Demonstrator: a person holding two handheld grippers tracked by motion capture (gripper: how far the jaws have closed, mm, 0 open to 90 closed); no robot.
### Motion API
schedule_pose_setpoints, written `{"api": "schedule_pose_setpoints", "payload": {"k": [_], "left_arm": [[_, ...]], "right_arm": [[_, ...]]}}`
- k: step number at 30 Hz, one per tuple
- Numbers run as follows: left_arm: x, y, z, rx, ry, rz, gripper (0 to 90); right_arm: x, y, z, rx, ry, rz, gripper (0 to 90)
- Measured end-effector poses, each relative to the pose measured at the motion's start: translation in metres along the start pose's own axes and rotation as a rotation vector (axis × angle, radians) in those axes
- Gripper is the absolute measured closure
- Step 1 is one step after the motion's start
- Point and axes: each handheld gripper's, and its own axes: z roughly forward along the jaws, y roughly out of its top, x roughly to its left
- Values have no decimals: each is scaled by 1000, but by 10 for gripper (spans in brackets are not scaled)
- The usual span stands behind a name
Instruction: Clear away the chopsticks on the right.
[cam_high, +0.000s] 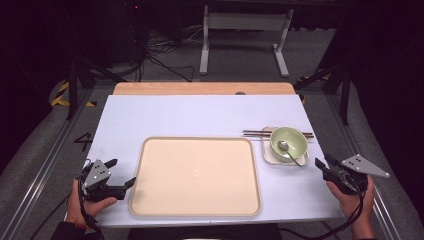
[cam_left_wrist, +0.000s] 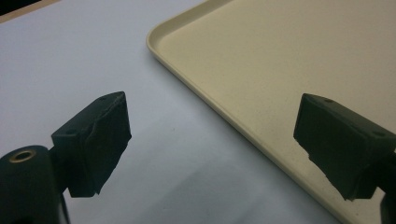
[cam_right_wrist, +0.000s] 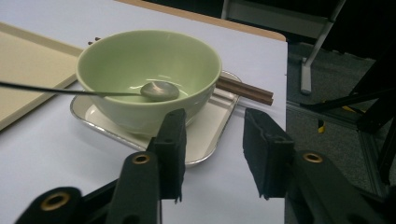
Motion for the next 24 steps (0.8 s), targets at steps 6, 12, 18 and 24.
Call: {"api": "schedule_pose_setpoints", "payload": {"k": [6, 12, 18, 24], "left_arm": [[-1, 0, 2, 17, 2, 2, 118], [-2, 0, 3, 23, 5, 10, 122], [-2, 0, 5, 37, 4, 7, 128], [-2, 0, 4, 38, 6, 10, 129]], "right_arm": [[-12, 13, 15, 6, 17, 15, 668], [-23, 25, 34, 19, 15, 20, 673], [-37, 38, 57, 33, 15, 26, 687], [-47, 46, 74, 40, 13, 50, 701]]}}
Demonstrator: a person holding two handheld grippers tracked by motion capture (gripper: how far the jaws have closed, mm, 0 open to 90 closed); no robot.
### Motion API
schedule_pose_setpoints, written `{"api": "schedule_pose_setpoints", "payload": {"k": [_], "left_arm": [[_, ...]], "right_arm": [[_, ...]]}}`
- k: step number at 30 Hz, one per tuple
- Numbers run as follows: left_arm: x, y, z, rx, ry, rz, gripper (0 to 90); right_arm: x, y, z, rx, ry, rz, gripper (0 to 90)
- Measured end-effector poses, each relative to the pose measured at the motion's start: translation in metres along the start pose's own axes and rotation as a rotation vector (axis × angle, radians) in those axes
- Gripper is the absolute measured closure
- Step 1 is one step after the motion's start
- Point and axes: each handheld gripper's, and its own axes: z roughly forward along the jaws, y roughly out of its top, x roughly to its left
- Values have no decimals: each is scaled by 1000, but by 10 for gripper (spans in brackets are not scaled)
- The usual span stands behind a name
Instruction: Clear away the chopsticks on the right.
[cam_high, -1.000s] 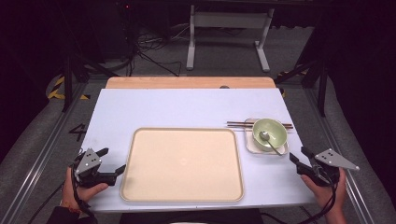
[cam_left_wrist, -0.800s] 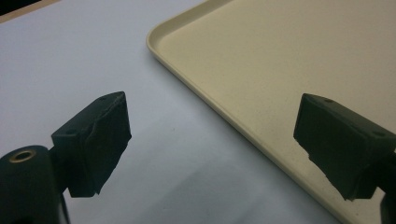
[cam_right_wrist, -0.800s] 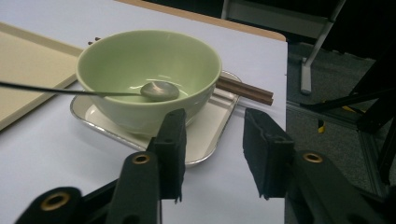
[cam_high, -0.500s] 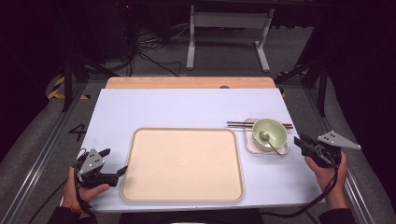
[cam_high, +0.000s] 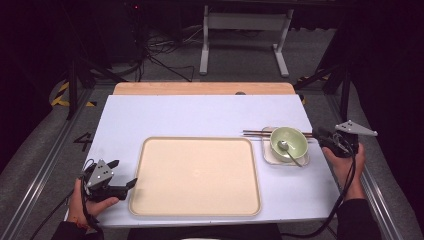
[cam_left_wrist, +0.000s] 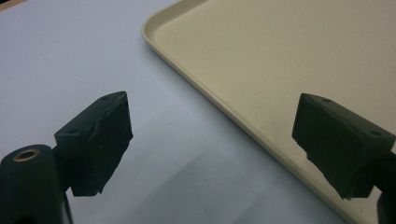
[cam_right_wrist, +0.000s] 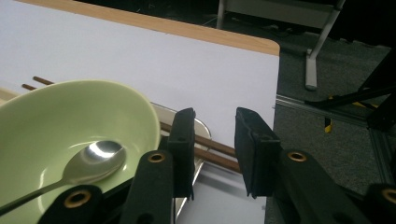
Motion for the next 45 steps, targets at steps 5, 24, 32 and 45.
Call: {"api": "schedule_pose_setpoints", "payload": {"k": [5, 24, 32, 45], "left_arm": [[-2, 1, -2, -23, 6, 9, 141], [-6, 2, 1, -17, 15, 39, 157], [-6, 2, 1, -17, 13, 43, 157], [-7, 2, 2, -3, 9, 56, 154]], "right_arm": [[-4, 5, 15, 21, 8, 9, 779], [-17, 6, 78, 160, -5, 13, 900], [-11, 3, 90, 240, -2, 3, 900], [-15, -5, 73, 309, 48, 0, 900]]}}
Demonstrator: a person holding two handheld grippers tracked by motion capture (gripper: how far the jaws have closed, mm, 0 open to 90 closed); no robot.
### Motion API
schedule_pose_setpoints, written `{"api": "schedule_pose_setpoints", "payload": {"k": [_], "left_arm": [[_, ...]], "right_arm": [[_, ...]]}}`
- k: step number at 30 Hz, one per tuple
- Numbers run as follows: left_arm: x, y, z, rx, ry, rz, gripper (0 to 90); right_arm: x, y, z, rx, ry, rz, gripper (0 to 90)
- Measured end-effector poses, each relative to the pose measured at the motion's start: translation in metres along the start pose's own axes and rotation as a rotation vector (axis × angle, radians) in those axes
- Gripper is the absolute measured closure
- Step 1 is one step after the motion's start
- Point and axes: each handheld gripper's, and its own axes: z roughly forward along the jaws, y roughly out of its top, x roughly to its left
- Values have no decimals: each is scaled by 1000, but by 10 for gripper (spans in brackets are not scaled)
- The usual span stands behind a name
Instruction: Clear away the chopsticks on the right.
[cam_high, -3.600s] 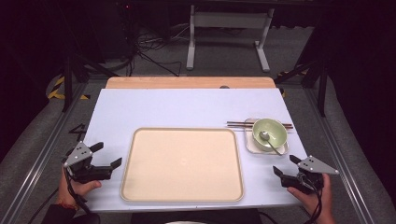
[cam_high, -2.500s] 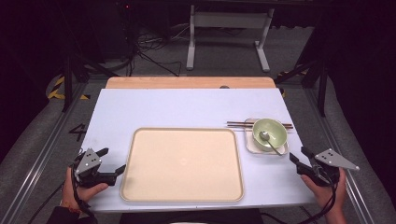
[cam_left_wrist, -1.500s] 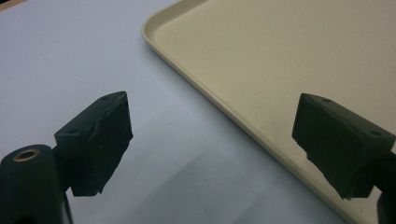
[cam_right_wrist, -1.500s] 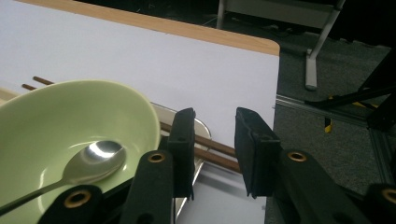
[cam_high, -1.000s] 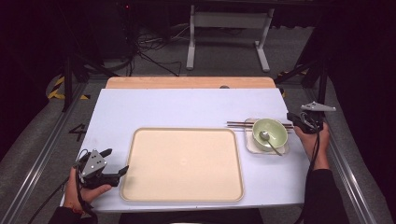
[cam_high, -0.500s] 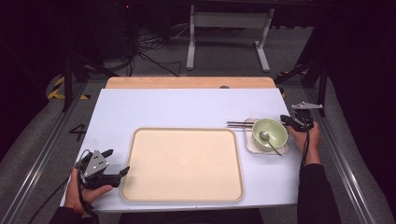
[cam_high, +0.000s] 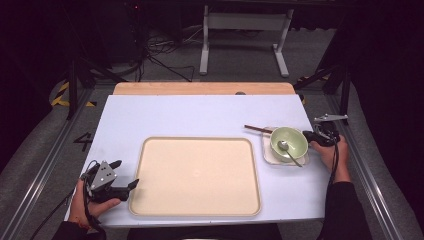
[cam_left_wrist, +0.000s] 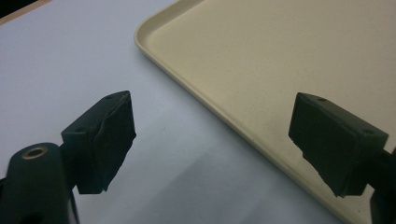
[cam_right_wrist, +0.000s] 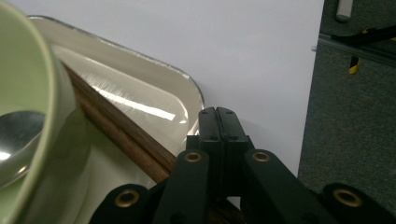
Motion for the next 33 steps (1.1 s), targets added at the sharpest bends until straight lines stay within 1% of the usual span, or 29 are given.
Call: {"api": "schedule_pose_setpoints", "payload": {"k": [2, 4, 8, 12, 13, 15, 18, 20, 23, 24, 25, 28, 30, 31, 33], "left_arm": [[-1, 1, 0, 2, 3, 5, 155], [-2, 1, -1, 1, -1, 10, 154], [-2, 1, 0, 2, -6, 6, 152], [-2, 1, 0, 4, -8, 8, 152], [-3, 2, 0, 6, -9, 7, 152], [-3, 2, 1, 8, -15, 9, 152], [-3, 2, 1, 11, -15, 11, 152], [-4, 2, 2, 11, -15, 10, 152], [-4, 2, 2, 13, -15, 9, 152], [-4, 2, 2, 15, -17, 11, 152], [-4, 2, 2, 15, -17, 11, 152], [-3, 2, 2, 17, -16, 12, 152], [-3, 2, 2, 18, -16, 12, 151], [-3, 2, 2, 18, -16, 12, 151], [-4, 2, 2, 20, -16, 14, 151]], "right_arm": [[1, -3, -4, 5, 8, -2, 900], [4, -7, -7, 7, 6, -12, 900], [7, -13, -12, 9, 11, -9, 900], [8, -16, -17, -3, 28, -9, 900], [10, -18, -20, 3, 30, -19, 900], [10, -20, -21, 5, 33, -19, 900], [10, -23, -24, 2, 48, -17, 900], [8, -25, -25, 0, 48, -12, 872], [6, -25, -28, -13, 48, -5, 868], [4, -26, -31, -33, 49, 2, 849], [4, -26, -31, -33, 49, 2, 849], [3, -26, -40, -84, 91, 10, 827], [3, -27, -42, -88, 112, 16, 798], [3, -27, -42, -88, 112, 16, 798], [3, -28, -43, -86, 131, 14, 787]]}}
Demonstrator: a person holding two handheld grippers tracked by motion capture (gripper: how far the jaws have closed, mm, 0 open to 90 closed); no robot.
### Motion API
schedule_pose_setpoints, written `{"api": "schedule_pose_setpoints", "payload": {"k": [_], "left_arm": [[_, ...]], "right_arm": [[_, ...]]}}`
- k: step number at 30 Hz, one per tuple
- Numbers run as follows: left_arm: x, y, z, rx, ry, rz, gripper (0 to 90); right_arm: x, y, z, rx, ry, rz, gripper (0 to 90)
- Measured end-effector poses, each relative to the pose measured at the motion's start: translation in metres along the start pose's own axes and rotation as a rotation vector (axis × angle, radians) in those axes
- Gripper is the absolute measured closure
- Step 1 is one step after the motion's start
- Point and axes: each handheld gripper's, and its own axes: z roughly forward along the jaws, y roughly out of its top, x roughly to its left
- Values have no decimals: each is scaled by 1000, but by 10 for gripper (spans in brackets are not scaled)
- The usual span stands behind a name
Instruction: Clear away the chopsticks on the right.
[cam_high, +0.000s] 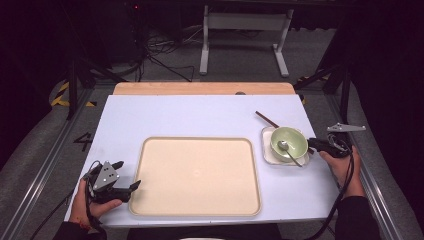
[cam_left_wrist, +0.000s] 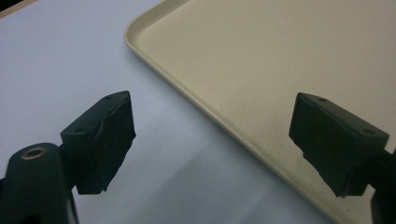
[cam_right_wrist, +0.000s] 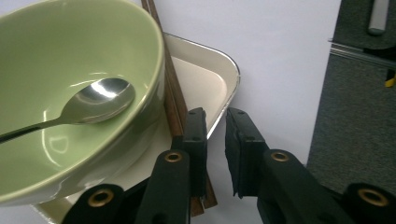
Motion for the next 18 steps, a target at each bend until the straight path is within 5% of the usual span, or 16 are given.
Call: {"api": "schedule_pose_setpoints", "payload": {"k": [10, 18], "left_arm": [[0, 0, 1, 6, -3, 0, 148], [0, 0, 0, 3, -2, 3, 147]], "right_arm": [[-3, -2, 3, 2, 56, 28, 761], [-3, -2, 7, 16, 26, 20, 769]]}}
